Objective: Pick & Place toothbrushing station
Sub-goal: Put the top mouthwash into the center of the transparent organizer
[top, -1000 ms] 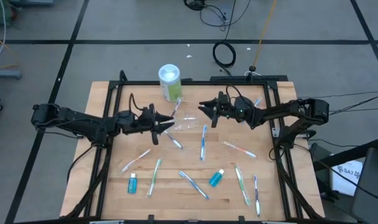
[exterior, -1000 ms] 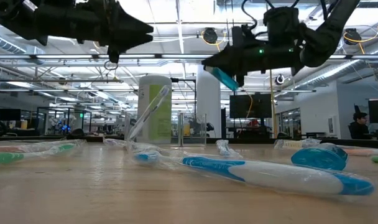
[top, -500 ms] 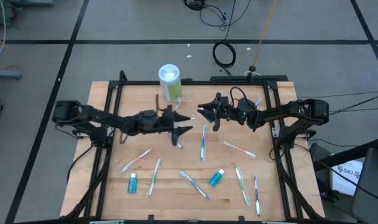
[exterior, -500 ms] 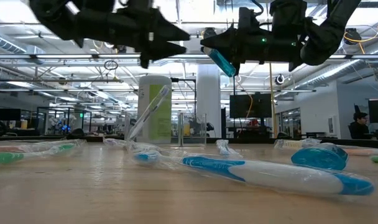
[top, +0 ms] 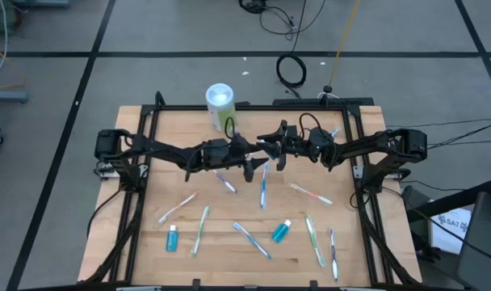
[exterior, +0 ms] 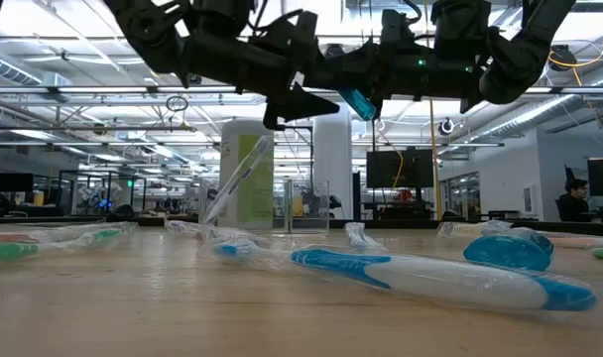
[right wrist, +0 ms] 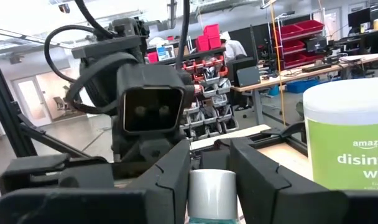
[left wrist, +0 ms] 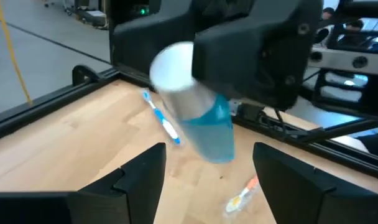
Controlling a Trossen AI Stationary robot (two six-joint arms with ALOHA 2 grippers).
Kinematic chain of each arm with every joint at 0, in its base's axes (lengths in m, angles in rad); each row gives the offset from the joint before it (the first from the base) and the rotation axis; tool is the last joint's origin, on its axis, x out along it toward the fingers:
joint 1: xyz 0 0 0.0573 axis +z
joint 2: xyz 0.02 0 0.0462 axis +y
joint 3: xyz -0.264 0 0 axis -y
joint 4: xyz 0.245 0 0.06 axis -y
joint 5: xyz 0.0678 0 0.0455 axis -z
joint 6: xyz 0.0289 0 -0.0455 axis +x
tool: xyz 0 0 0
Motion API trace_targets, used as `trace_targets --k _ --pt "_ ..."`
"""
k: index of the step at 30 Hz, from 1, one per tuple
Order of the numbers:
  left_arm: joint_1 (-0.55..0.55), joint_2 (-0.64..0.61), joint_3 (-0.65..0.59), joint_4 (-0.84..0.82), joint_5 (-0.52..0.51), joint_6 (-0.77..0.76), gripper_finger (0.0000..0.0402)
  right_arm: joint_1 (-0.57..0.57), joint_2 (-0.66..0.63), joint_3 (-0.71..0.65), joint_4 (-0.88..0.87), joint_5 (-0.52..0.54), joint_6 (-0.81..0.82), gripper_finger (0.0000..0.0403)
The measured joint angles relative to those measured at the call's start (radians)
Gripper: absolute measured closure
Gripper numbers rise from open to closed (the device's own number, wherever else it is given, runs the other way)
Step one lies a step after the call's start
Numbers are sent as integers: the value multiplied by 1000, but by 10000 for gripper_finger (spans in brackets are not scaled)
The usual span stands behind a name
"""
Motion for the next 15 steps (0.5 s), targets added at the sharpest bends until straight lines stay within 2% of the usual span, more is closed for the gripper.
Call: trace_targets --k 15 --pt "13 -2 2 52 26 25 163 38 0 0 44 0 -8 307"
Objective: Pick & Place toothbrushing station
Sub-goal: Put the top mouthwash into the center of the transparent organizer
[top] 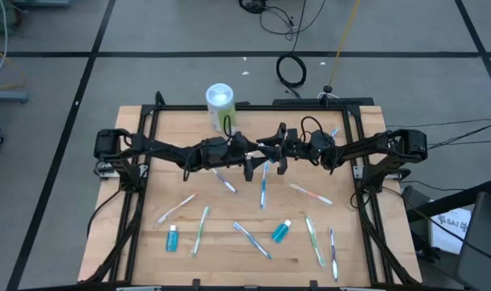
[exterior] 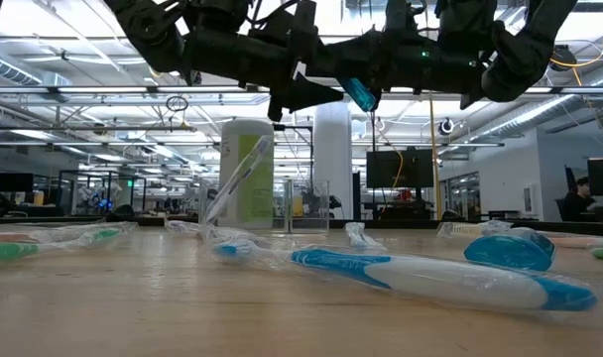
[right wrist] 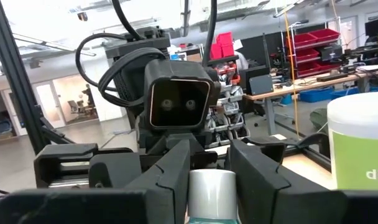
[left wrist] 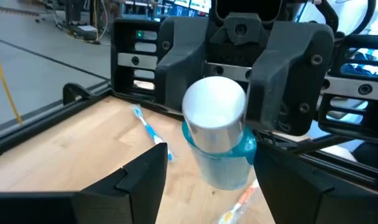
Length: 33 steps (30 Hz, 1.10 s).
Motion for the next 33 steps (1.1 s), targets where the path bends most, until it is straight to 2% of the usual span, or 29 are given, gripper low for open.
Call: trace_targets --k 2,7,25,28,33 --pt "0 0 0 0 5 4 163 0 0 0 0 0 0 307" --pt "0 0 -1 35 99 4 163 1 -1 0 10 -5 1 307" --pt "7 0 -1 64 162 27 164 27 -1 1 40 -1 -18 307" --pt "7 0 -1 64 161 27 177 26 -1 1 39 -1 -18 307" --pt "12 0 -1 63 161 23 225 26 -1 1 39 0 -19 307"
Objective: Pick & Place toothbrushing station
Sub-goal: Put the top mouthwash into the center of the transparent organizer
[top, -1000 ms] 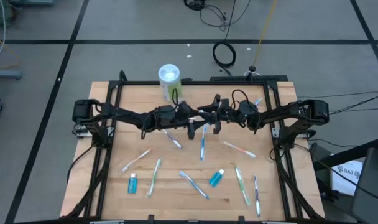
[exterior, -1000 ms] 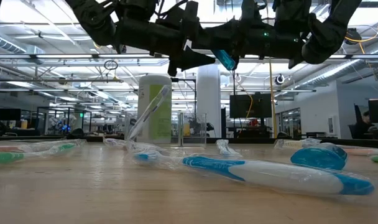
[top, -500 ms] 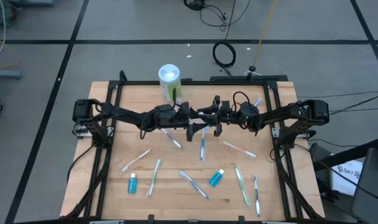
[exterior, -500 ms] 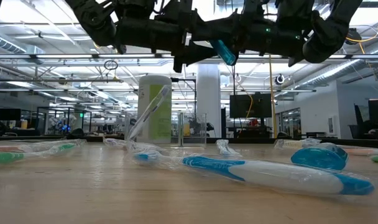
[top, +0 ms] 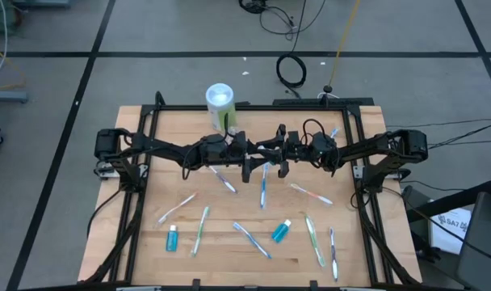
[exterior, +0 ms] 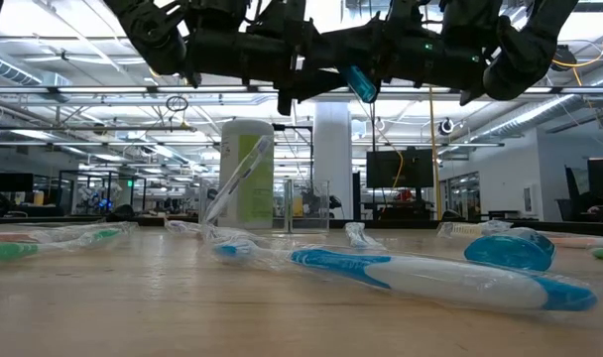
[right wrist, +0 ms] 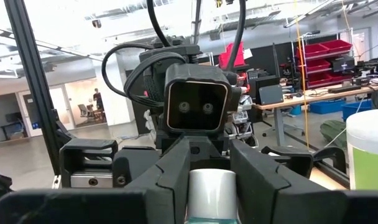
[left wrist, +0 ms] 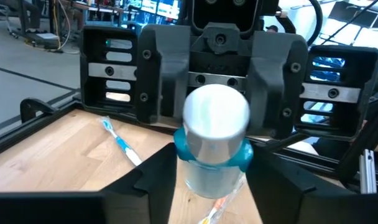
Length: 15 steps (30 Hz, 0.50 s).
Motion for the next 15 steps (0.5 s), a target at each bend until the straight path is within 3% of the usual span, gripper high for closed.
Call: trace_targets --k 5,15 --pt "0 0 0 0 -2 0 248 0 0 0 -1 2 -5 307" --pt "-1 0 0 -8 -7 -1 237 0 0 0 -10 2 -12 305"
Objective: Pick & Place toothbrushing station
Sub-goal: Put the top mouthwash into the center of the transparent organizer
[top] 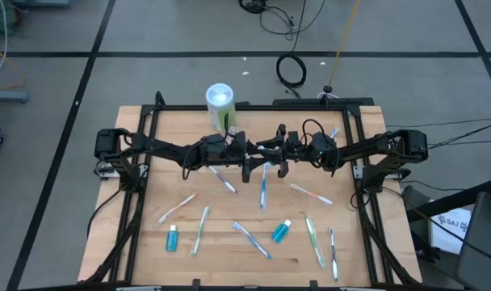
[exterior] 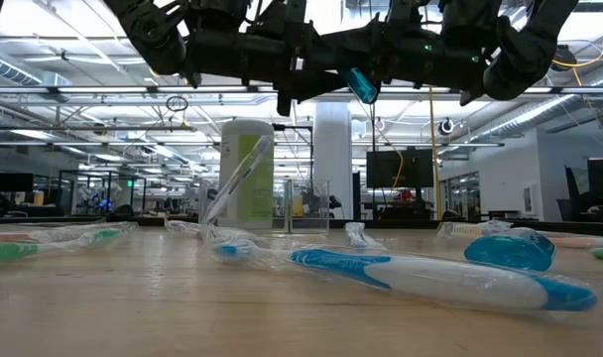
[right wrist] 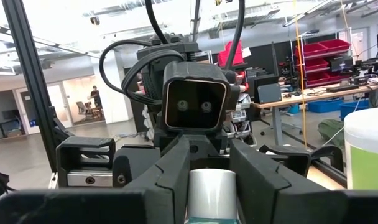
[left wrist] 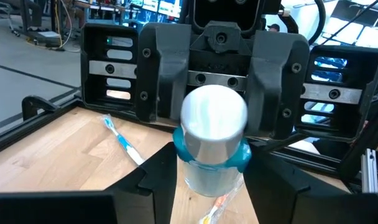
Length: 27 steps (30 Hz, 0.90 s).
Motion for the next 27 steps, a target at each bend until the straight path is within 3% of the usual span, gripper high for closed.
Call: trace_targets --k 27 --pt "12 -2 0 -52 -48 -26 286 -9 1 0 -22 30 -14 217"
